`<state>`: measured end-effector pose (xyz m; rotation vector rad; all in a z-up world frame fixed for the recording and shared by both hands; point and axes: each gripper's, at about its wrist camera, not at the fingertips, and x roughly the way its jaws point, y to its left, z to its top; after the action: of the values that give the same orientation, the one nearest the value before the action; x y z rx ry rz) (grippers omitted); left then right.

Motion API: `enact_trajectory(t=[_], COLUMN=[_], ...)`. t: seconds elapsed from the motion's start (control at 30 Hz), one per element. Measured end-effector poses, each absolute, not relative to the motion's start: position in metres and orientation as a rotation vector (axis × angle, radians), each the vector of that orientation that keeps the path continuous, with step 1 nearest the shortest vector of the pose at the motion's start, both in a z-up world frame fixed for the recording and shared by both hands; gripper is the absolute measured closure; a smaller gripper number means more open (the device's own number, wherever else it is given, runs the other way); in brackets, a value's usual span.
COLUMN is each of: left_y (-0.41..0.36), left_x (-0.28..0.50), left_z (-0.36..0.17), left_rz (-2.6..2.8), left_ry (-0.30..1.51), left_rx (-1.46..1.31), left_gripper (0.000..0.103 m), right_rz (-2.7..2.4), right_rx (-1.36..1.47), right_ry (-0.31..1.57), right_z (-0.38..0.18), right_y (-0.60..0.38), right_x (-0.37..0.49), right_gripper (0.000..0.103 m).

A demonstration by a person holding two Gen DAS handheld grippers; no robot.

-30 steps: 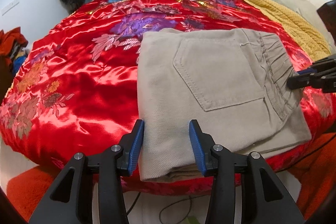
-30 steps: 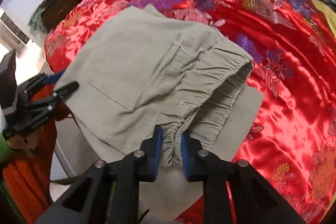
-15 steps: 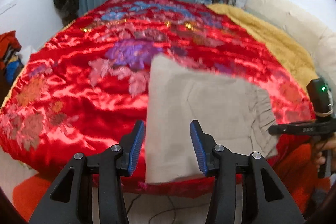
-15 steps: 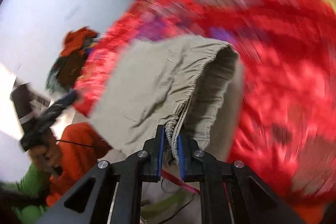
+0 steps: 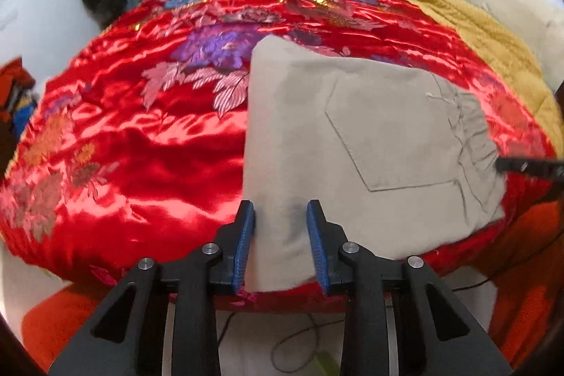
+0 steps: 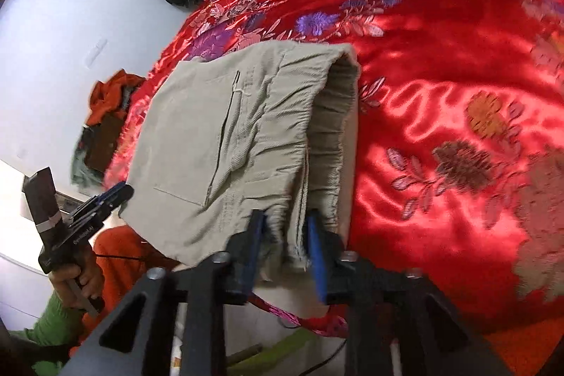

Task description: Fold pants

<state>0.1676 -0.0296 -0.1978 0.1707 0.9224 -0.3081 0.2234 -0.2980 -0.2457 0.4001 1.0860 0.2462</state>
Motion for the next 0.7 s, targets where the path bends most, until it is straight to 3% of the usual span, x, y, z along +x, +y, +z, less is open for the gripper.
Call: enact_trajectory(t=[0.1,0.23,0.3,0.4,0.53,0.67,0.7], left_y=[-0.032,-0.036,-0.040,-0.045,-0.053,-0.046,-0.042], left_x=[0.168,0.169,0.166,0.165,0.161,0.168,0.171], left_z=[-0.199,-0.202,-0.204,-0.213,-0.218,-0.191,-0.179], left_rz=[-0.305,-0.296,-0.290,-0.289,-0.277,-0.311,-0.330], left_ry=[0.920,0.923,0.918,0.928,0.917,0.951,0.939], left_rx=[0.186,0.205,0.236,0.281,0.355,0.250,0.198], left_gripper=[0.071,0.068,0.067,0.064,0.062,0.059,0.054], right_rz=[0.171,0.340,0.395,0.324,0.286,0.289,0.280], right_rx=[0.214,0.173,0.170,0.176,0.227,0.296,0.282], right_ry=[0.981,0.854,0.876,1.052,1.040,1.056,1.066], right_z=[-0.205,-0.162,-0.170,-0.232,-0.260,-0.255,-0.250], right_y=[-0.278,-0.239,-0.226,-0.225,-0.245,-0.254,-0.252], right_x=[0.209,0.200,0.205,0.222,0.221,0.221,0.220], right_gripper=[0.061,0.062,0.062,0.062,0.096,0.097,0.097])
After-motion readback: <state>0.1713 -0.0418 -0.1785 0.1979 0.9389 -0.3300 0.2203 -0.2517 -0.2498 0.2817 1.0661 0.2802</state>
